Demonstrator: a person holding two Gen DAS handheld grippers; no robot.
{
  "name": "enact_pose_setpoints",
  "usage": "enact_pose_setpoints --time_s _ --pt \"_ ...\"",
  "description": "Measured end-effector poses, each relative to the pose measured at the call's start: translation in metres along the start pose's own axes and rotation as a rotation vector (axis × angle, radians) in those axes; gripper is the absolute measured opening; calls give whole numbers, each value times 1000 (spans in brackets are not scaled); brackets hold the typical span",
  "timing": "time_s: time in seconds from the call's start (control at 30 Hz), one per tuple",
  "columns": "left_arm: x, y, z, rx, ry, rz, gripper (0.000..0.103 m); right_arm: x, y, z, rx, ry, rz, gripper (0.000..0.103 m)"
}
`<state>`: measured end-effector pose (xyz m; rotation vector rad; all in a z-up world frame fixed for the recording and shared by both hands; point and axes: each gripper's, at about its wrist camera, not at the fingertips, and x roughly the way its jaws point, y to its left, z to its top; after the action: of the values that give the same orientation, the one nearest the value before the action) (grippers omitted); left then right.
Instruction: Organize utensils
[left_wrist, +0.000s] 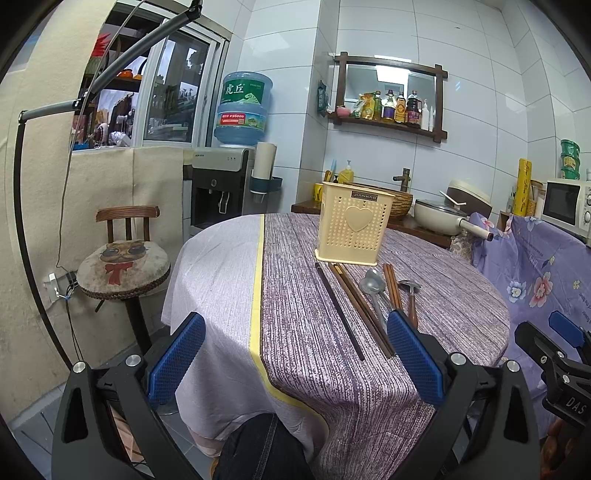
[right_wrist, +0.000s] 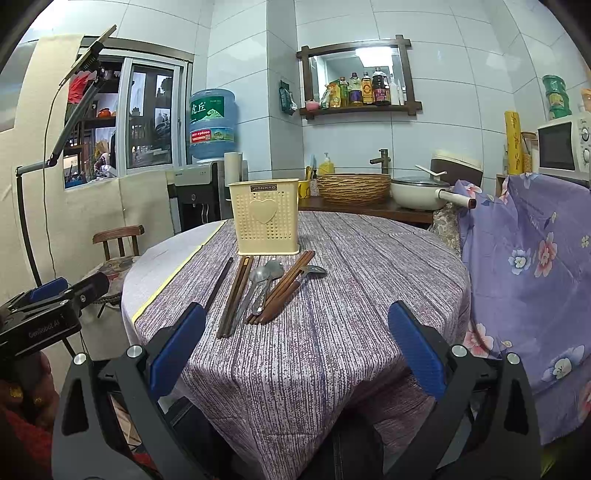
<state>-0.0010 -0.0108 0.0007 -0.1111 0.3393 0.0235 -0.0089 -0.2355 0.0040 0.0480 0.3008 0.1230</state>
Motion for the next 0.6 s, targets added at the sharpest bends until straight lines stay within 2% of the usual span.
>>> enact_pose_setpoints --time_s 0.6 --pt "0 0 -1 1 -1 0 98 0 0 0 1 2 1 98"
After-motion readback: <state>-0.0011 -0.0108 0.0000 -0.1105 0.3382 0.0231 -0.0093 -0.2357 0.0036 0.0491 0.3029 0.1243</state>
